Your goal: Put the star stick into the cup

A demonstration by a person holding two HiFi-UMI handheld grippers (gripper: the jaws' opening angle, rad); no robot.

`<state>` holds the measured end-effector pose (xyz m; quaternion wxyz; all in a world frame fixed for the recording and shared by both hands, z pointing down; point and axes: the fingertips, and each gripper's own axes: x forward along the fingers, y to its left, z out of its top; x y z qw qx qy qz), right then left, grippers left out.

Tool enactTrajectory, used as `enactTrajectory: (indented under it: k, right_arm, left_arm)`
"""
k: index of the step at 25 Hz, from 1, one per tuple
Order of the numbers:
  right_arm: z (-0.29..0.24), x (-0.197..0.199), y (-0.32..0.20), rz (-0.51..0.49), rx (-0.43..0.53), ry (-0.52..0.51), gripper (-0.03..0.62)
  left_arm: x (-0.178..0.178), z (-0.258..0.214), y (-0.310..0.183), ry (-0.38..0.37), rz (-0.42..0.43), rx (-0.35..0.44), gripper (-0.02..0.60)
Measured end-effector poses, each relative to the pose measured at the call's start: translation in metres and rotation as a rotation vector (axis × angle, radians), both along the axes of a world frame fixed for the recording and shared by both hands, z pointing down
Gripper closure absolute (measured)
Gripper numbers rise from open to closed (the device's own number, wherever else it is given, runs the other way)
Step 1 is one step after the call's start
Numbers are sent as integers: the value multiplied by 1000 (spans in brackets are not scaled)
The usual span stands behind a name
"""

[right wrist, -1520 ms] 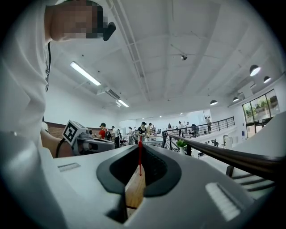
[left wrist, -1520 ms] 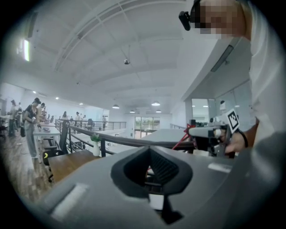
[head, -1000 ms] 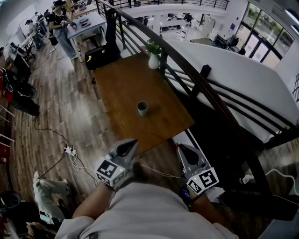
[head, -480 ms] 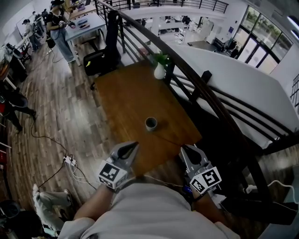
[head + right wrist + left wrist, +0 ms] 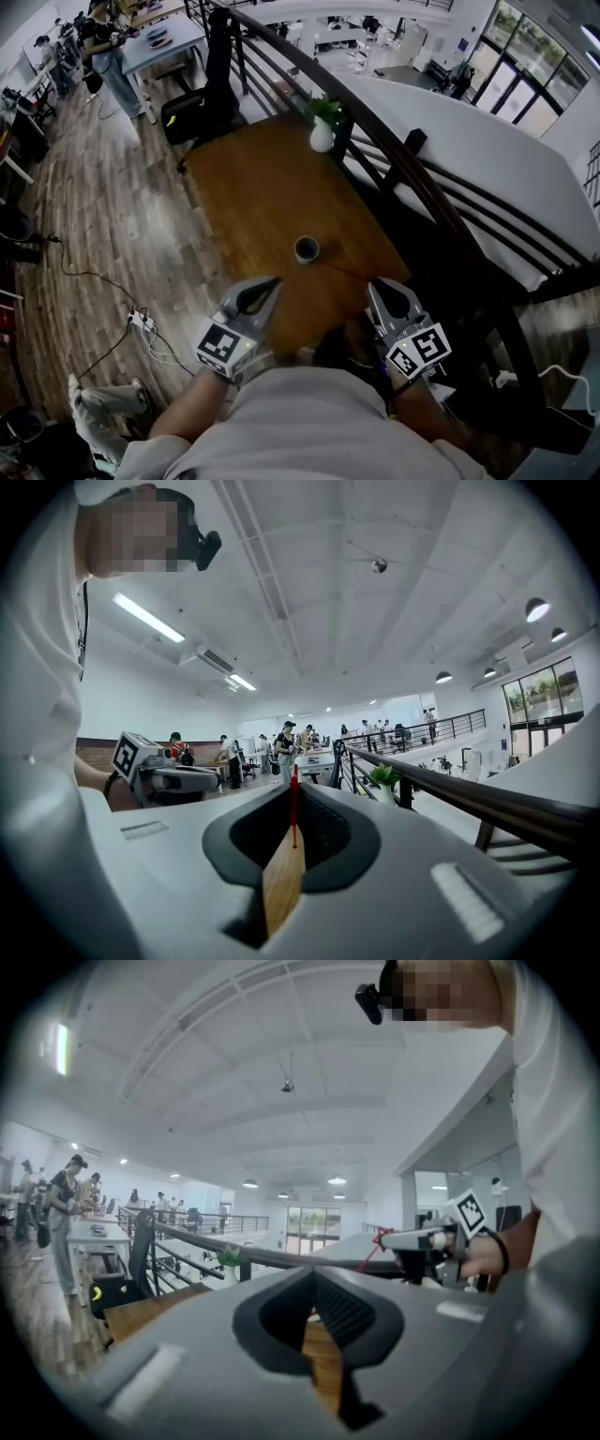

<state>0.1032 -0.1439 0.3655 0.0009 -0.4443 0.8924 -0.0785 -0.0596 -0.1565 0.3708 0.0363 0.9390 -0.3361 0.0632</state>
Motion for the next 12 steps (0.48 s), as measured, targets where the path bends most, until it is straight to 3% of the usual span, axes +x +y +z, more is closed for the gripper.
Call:
enactTrajectory:
  k: [12]
  right_arm:
    - [0,8,-55,-108,-9,14,569]
  left_arm:
    - [12,0,-35,7,-100,-15,578]
